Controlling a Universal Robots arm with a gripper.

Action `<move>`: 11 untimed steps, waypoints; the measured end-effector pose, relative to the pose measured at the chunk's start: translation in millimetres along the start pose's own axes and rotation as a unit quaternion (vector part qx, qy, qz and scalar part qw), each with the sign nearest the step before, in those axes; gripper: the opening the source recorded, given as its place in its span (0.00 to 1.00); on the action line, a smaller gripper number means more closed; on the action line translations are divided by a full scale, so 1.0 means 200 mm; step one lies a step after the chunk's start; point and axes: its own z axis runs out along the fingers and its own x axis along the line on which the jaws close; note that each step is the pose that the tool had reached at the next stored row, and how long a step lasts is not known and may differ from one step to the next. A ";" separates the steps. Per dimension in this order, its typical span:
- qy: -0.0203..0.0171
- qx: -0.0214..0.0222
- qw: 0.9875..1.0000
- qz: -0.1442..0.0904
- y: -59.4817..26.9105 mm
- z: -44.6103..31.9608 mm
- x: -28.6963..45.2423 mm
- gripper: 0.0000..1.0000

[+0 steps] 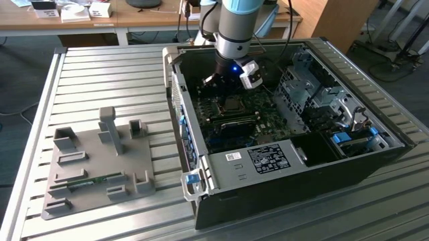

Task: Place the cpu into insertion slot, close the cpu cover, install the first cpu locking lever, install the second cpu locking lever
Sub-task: 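Close the cpu cover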

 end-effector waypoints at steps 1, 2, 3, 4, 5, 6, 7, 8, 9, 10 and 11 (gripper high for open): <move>0.000 0.000 1.000 0.000 0.000 0.003 0.000 0.11; 0.000 0.000 1.000 0.000 0.000 0.007 0.000 0.11; 0.000 0.000 1.000 0.000 0.000 0.011 0.000 0.11; 0.000 0.000 1.000 0.000 -0.001 0.014 0.000 0.11; 0.000 0.000 1.000 0.000 -0.001 0.015 0.001 0.11; 0.000 0.000 1.000 0.000 -0.001 0.015 0.001 0.11; 0.000 0.000 1.000 0.000 -0.001 0.015 0.001 0.11; 0.000 0.000 1.000 0.000 -0.001 0.015 0.000 0.11; 0.000 0.000 1.000 0.000 -0.001 0.016 0.000 0.11; 0.000 0.000 1.000 0.000 0.000 0.019 0.000 0.11; 0.000 0.000 1.000 0.000 -0.001 0.022 0.000 0.11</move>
